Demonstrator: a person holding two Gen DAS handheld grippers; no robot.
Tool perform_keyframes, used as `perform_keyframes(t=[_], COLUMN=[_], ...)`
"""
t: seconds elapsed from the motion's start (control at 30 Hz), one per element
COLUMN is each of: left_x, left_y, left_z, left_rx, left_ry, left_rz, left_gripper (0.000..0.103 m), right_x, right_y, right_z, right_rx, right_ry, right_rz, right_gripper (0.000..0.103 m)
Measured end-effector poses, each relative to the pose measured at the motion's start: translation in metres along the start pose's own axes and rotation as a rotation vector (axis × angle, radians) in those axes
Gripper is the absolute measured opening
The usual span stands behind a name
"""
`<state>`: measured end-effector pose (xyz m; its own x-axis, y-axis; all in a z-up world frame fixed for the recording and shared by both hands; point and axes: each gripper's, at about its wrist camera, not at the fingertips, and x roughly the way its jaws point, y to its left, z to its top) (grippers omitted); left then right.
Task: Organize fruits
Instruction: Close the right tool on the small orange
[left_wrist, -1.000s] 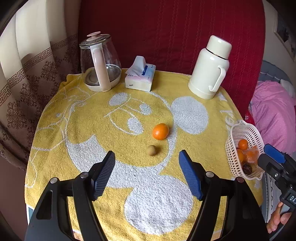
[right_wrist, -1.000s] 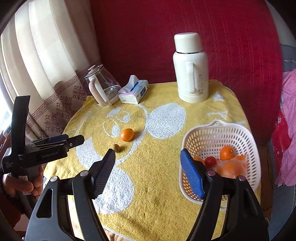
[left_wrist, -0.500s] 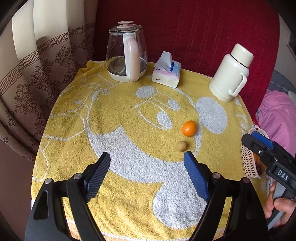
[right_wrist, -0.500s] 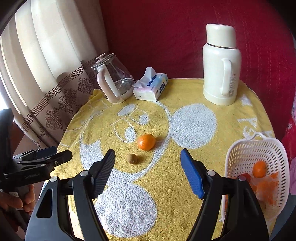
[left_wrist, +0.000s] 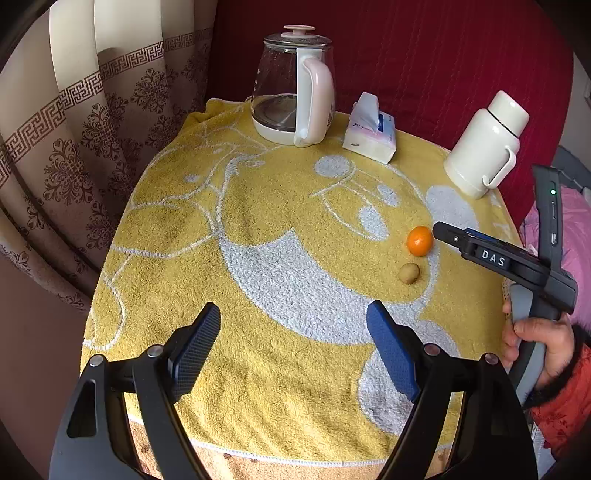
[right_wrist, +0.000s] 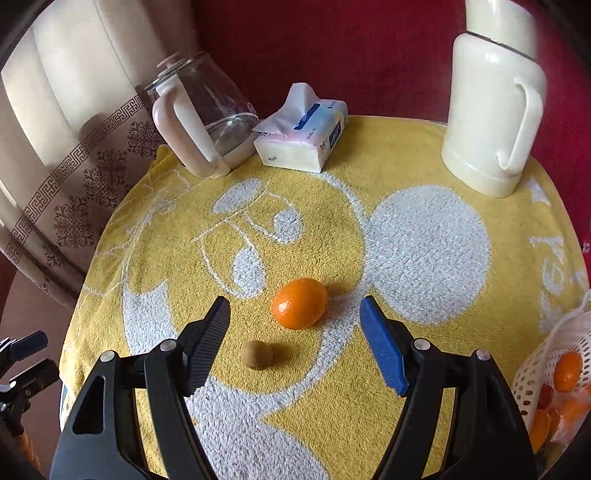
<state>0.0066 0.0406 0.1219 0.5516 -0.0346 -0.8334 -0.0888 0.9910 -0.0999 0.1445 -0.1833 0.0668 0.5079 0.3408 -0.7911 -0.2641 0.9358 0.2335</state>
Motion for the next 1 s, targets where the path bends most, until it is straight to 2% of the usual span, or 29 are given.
perform_keyframes(t=[0.3,0.53,0.73,0.93,1.0], left_x=[0.007,0.017,0.021,0.025,0.026], left_y=[0.024,0.027,0.027,0.025,0.022], left_z=[0.005,0.008,0.012,0.016,0.017], left_rx=[-0.021,-0.009,-0.002,0.004,0.011], left_ry=[0.012,0.033,0.034,0.038,0.040], left_rz=[0.008,-0.007,-0.017,-0.023,-0.026], left_gripper=[0.081,0.081,0.081,0.081,0.081], right_x=[0.046,0.064,0.070,0.067,0.065], right_y=[0.005,0.006,0.007,0.004,0.002], right_z=[0.010,0.008,0.006,0.003,0.002], right_rx=[-0.018,-0.016,-0.027,-0.034,-0.028], right_ry=[0.065,0.093,0.095,0.084,0.086], right_rz=[-0.064,-0.084,-0.108,-0.128,-0.116], right_gripper=[0.074,0.069,0.062,0.046,0.045])
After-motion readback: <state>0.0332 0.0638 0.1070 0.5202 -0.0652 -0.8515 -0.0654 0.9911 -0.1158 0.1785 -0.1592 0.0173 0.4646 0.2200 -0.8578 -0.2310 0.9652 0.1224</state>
